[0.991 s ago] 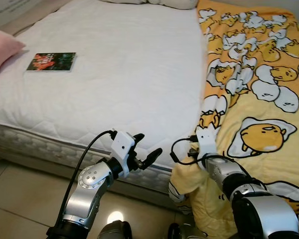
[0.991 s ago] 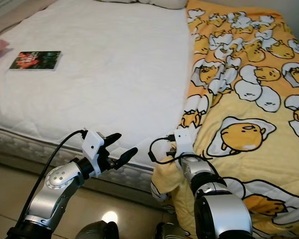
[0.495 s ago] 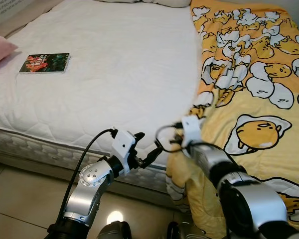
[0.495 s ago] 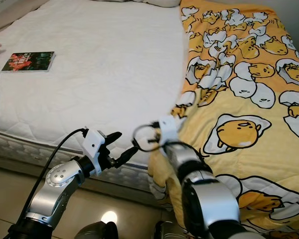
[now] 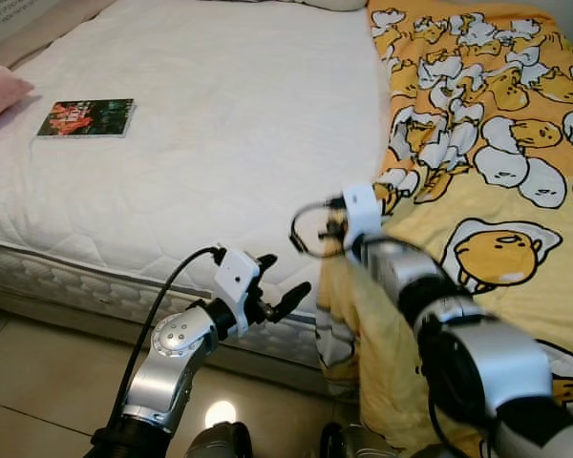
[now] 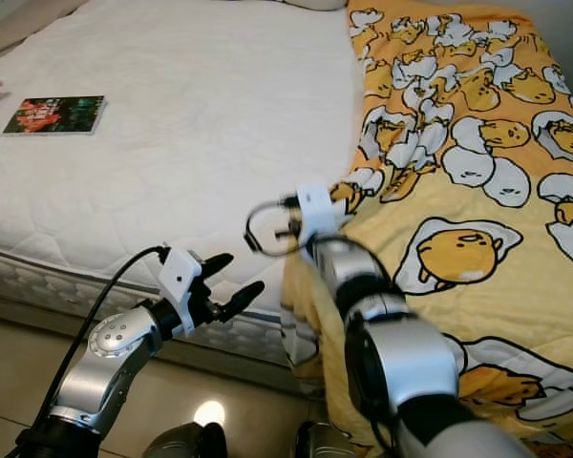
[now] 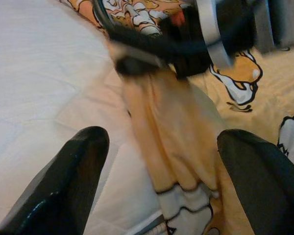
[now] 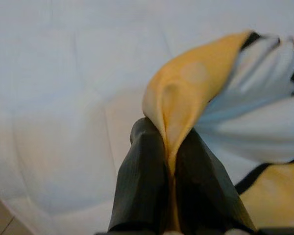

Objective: Clean up the room

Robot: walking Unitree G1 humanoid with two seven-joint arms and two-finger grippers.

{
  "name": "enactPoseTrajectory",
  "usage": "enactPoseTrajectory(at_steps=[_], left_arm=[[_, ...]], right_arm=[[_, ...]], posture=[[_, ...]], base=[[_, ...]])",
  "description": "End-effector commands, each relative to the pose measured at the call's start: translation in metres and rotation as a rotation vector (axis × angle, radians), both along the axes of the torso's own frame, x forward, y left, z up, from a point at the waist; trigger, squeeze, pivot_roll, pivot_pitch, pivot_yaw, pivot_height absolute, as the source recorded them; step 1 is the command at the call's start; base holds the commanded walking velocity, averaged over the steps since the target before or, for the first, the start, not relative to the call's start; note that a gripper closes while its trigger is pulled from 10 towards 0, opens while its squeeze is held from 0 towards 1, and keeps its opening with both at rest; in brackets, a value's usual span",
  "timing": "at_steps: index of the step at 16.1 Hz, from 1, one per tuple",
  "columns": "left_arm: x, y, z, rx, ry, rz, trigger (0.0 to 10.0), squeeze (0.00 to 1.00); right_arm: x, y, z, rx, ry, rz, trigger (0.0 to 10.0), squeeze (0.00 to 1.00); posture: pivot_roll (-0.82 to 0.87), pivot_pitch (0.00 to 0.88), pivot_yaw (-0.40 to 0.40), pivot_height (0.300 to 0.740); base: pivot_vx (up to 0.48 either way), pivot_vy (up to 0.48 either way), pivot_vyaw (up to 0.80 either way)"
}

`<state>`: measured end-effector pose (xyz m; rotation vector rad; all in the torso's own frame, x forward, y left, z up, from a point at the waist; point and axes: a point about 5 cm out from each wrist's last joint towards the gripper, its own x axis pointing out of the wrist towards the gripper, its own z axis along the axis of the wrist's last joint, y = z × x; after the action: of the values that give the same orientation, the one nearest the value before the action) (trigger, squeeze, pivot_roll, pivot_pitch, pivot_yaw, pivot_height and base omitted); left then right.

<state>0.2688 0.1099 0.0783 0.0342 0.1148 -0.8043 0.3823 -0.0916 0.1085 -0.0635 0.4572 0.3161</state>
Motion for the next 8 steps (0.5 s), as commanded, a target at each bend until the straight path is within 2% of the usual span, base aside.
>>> enactPoseTrajectory(at_steps=[1,5,6,8], left_arm=[[0.0,0.0,-0.001,0.016,0.003,-0.005,10.0,0.0],[0.001,0.0,-0.001,0.012,0.0,0.007,10.0,0.0],[0.001,0.0,-0.001,0.012,0.0,0.007,10.0,0.0],[0.001,-0.002,-0.002,0.009,0.0,0.007,10.0,0.0]], right_arm=[[0.012,0.007,0.029,0.028,-0.105,0.017,0.0,0.0],[0.022,0.044,0.078,0.11,-0.224,0.12,0.0,0.0],[0.022,0.047,0.082,0.122,-0.232,0.127,0.0,0.0],[0.025,0.061,0.107,0.162,-0.294,0.165,0.0,0.0]], posture=[[0.05,0.101,-0.03,0.74],[0.05,0.094,-0.046,0.74],[0.05,0.094,-0.046,0.74],[0.05,0.087,-0.055,0.74]], base=[[0.0,0.0,0.0],[0.0,0.0,0.0],[0.0,0.0,0.0],[0.0,0.0,0.0]])
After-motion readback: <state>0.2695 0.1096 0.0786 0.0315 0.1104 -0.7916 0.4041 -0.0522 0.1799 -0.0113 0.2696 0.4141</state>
